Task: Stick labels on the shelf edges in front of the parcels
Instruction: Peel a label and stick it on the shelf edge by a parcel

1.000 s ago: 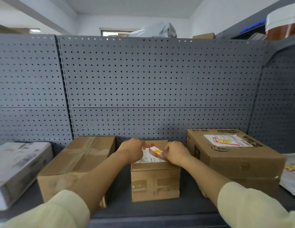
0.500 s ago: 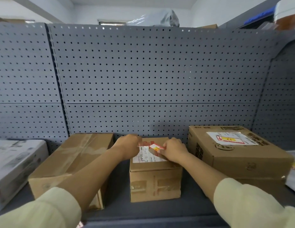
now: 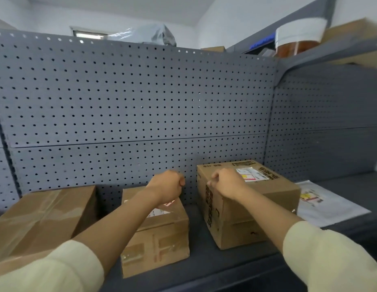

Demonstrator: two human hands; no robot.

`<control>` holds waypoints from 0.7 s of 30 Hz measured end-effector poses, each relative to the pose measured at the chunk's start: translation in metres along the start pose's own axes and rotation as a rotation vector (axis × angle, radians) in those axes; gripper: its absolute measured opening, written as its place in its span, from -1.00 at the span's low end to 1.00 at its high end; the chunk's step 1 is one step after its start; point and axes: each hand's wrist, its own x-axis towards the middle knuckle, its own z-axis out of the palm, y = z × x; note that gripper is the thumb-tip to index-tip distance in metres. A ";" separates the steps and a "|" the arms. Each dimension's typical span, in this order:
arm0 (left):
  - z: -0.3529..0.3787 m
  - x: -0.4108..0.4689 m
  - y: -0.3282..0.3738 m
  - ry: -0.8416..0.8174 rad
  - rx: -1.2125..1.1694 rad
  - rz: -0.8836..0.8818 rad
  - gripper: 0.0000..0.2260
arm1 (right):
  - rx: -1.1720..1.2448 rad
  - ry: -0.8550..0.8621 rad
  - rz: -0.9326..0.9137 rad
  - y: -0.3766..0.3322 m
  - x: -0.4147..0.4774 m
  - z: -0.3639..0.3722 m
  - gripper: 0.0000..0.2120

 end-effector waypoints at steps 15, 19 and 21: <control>0.010 0.041 0.077 0.134 -0.069 -0.149 -0.86 | -0.131 -0.205 -0.139 0.106 0.048 -0.051 -0.58; 0.021 0.035 0.079 0.129 -0.079 -0.194 -0.83 | -0.138 -0.262 -0.225 0.102 0.060 -0.043 -0.66; 0.024 0.033 0.076 0.138 -0.078 -0.199 -0.82 | -0.140 -0.295 -0.232 0.098 0.067 -0.039 -0.67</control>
